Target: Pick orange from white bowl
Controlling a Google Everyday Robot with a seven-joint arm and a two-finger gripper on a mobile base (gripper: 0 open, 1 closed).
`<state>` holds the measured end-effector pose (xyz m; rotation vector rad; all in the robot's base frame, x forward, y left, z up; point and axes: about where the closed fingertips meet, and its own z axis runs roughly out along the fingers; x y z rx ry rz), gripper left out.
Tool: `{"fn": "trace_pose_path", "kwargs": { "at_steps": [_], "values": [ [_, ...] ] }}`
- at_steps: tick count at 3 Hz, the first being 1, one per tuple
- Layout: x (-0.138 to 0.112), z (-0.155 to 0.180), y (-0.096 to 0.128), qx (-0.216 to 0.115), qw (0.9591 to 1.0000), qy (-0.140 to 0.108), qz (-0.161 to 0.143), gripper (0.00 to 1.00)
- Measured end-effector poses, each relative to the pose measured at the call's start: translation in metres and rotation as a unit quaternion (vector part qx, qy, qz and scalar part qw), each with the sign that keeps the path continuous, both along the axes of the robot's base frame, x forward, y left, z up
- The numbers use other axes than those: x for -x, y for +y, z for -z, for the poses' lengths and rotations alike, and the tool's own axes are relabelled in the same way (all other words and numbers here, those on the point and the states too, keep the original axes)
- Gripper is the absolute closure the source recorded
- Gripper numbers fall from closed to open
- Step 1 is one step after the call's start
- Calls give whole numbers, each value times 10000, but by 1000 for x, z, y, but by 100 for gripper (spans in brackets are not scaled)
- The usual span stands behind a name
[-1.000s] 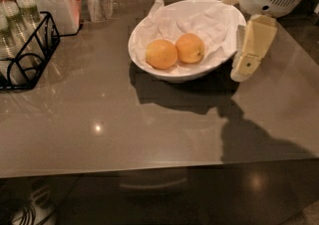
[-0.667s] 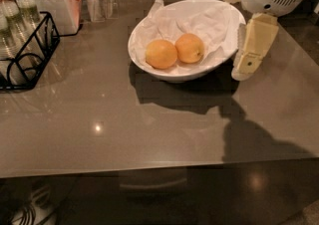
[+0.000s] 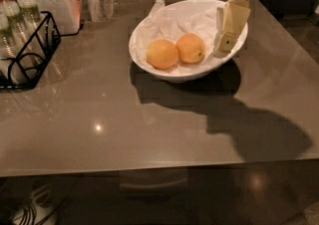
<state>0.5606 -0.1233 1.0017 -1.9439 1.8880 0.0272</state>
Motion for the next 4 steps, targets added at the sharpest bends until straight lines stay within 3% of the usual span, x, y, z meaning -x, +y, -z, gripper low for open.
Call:
{"fn": "trace_pose_path", "kwargs": {
  "at_steps": [1, 2, 4],
  "values": [
    [-38, -3, 17, -141, 9997, -6, -191, 0],
    [-46, -11, 19, -227, 9995, -175, -161, 0],
    [-50, -11, 23, -262, 9993, -235, -160, 20]
  ]
}}
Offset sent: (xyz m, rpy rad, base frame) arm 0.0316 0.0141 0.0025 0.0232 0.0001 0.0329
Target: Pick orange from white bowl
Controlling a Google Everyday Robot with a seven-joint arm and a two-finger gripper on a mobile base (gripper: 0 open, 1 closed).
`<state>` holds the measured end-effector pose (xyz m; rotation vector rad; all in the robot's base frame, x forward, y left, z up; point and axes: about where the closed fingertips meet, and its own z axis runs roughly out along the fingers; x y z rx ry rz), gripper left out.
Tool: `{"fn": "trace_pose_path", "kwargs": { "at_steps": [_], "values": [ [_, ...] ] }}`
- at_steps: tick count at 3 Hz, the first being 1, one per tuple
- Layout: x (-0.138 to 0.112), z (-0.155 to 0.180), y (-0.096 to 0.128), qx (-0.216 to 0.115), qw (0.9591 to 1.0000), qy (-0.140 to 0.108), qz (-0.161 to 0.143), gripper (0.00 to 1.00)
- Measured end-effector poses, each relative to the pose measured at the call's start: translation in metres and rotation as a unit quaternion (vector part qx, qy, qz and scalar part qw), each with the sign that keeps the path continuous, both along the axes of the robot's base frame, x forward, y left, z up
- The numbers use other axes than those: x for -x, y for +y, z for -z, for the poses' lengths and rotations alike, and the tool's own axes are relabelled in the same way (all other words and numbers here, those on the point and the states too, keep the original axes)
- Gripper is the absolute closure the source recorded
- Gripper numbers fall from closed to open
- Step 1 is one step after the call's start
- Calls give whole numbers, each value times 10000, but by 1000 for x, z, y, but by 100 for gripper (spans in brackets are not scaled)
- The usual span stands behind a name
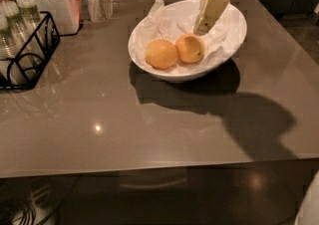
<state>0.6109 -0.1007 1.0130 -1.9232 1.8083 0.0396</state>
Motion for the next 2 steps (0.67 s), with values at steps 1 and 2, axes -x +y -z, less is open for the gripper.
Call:
{"fn": "trace_pose_path", "kwargs": {
  "at_steps": [1, 2],
  "values": [
    [0, 0, 0, 0, 10000, -1, 0, 20],
    [0, 0, 0, -1, 10000, -2, 0, 39]
  ]
}}
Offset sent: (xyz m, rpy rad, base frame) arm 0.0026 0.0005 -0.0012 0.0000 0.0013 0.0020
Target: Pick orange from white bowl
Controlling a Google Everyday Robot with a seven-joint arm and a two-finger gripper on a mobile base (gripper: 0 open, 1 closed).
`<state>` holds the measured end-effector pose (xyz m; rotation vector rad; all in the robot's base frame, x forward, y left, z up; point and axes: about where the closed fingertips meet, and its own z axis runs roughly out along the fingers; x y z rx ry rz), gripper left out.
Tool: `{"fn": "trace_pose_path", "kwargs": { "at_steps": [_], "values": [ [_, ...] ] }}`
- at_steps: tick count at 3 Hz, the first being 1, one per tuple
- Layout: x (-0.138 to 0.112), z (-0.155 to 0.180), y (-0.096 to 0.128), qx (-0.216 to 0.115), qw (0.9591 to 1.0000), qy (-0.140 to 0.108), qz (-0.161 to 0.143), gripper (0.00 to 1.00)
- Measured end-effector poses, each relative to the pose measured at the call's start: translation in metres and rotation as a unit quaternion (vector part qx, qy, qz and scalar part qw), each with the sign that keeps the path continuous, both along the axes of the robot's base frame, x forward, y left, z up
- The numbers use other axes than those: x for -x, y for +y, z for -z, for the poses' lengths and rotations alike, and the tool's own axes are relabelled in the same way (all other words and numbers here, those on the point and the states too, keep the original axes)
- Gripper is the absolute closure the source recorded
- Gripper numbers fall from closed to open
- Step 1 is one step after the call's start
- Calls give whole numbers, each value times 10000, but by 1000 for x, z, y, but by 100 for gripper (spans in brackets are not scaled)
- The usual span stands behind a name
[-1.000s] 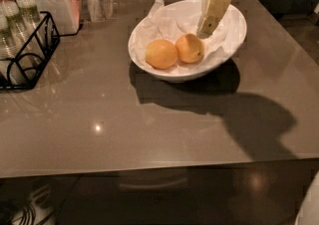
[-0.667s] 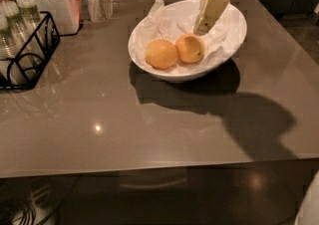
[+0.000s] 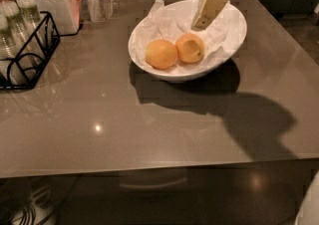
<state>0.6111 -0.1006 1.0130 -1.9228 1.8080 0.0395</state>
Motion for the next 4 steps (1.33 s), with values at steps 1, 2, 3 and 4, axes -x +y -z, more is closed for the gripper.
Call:
{"fn": "trace_pose_path", "kwargs": {
  "at_steps": [1, 2, 3, 4],
  "values": [
    [-16, 27, -10, -78, 9997, 122, 212, 47],
    [-17, 28, -10, -81, 9997, 124, 214, 47],
    [-19, 31, -8, -83, 9996, 143, 212, 40],
    [-30, 55, -16, -187, 9987, 329, 347, 22]
  ]
}}
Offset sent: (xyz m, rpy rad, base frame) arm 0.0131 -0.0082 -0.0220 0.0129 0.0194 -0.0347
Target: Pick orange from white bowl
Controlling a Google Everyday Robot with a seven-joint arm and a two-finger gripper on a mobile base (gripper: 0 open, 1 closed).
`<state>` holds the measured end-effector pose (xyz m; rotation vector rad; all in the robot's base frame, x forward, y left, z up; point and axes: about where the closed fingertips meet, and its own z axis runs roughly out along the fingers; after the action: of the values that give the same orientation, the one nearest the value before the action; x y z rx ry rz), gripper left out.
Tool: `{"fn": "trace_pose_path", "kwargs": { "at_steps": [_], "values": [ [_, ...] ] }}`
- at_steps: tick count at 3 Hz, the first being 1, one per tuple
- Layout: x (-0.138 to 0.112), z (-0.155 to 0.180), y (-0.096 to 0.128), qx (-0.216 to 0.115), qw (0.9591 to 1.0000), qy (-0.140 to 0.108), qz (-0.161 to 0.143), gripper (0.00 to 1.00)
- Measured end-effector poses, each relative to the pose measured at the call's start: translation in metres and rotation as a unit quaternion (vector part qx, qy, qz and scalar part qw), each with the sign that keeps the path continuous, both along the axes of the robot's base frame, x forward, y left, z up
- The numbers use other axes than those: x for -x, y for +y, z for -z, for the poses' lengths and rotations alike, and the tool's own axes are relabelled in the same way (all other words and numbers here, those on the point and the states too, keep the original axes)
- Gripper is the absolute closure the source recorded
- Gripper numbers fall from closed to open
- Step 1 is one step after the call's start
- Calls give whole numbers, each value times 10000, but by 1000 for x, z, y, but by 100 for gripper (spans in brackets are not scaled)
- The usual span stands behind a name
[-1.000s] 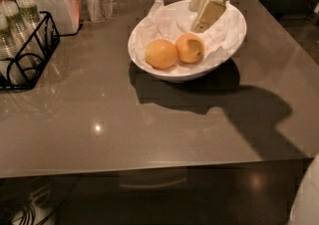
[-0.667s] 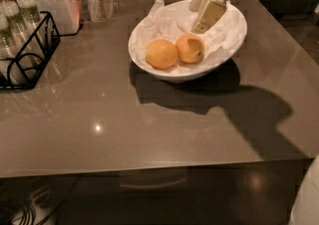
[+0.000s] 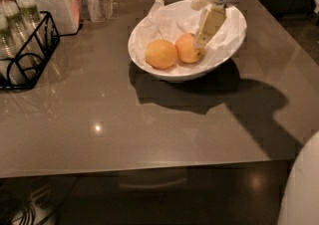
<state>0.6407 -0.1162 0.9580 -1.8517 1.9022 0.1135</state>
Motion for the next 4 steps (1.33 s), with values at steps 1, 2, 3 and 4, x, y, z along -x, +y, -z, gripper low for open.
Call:
{"fn": "trace_pose_path", "kwargs": {
  "at_steps": [1, 2, 3, 4],
  "values": [
    [-12, 27, -8, -124, 9997, 176, 93, 21],
    [-20, 50, -14, -251, 9990, 342, 131, 20],
    [-24, 70, -15, -425, 9976, 524, 119, 22],
    [-29, 85, -9, -644, 9956, 673, 45, 25]
  ]
}}
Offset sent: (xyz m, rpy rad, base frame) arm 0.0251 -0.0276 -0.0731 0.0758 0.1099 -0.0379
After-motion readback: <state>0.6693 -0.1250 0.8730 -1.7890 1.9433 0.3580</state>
